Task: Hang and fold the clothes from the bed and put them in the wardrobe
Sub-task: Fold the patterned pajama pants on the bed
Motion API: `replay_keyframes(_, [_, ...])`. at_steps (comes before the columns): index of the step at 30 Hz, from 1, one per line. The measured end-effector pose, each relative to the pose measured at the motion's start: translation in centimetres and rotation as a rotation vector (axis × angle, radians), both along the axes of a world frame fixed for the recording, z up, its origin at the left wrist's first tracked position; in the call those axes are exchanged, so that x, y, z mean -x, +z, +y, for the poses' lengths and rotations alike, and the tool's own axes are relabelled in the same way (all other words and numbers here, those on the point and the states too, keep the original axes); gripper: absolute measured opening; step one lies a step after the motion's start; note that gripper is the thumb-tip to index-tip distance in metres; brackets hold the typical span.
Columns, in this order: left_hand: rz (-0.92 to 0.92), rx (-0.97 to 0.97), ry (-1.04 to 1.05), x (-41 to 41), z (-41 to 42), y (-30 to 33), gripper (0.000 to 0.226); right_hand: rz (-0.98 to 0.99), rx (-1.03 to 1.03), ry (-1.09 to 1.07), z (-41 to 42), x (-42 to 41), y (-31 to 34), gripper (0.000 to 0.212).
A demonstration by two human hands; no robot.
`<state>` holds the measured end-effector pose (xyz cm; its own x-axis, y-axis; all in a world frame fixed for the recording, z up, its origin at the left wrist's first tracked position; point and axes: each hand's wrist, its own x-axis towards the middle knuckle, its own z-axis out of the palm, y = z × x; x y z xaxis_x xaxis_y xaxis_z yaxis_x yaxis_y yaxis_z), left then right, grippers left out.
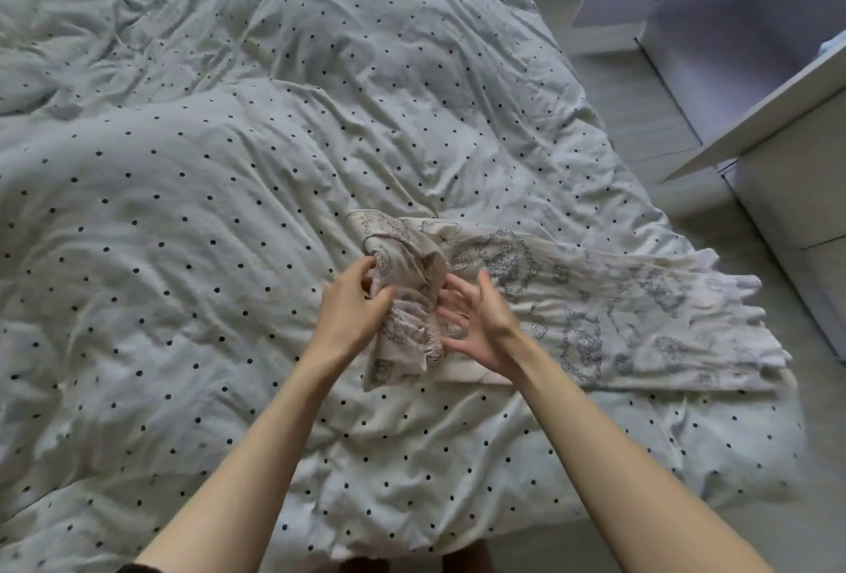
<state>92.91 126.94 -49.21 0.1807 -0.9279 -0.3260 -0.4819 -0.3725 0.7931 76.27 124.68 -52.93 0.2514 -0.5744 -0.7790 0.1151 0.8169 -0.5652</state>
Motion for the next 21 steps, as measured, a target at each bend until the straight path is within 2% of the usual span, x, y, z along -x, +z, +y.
replay_keyframes(4, [-0.097, 0.138, -0.118, 6.4, -0.7, 1.3, 0.028, -0.057, 0.035, -0.120, -0.2, 5.9, 1.2, 0.069])
replay_keyframes(6, [-0.103, 0.150, -0.174, 10.4, -1.3, 0.8, 0.034, -0.081, 0.059, -0.169, -0.3, 9.3, 1.5, 0.067])
replay_keyframes(9, [-0.040, 0.113, -0.244, 15.9, -2.4, -0.5, 0.042, -0.067, 0.067, -0.212, -0.6, 13.9, 1.6, 0.064])
replay_keyframes(12, [0.002, -0.020, -0.377, 19.9, -2.6, -2.3, 0.045, -0.001, 0.079, -0.143, -0.9, 17.5, 0.8, 0.063])
replay_keyframes(14, [-0.011, -0.017, -0.281, 19.8, -2.1, -3.5, 0.039, 0.113, 0.105, -0.059, -1.0, 18.5, 0.1, 0.059])
replay_keyframes(17, [-0.066, 0.049, 0.060, 17.1, -1.4, -5.6, 0.030, 0.317, 0.225, 0.106, -1.2, 18.7, -1.2, 0.050])
replay_keyframes(19, [-0.052, -0.006, 0.245, 14.9, -1.0, -6.7, 0.031, 0.407, 0.339, 0.233, -1.0, 18.2, -2.0, 0.045])
replay_keyframes(21, [-0.001, -0.114, 0.330, 13.4, -0.9, -7.4, 0.035, 0.452, 0.428, 0.342, -0.6, 17.4, -2.8, 0.044])
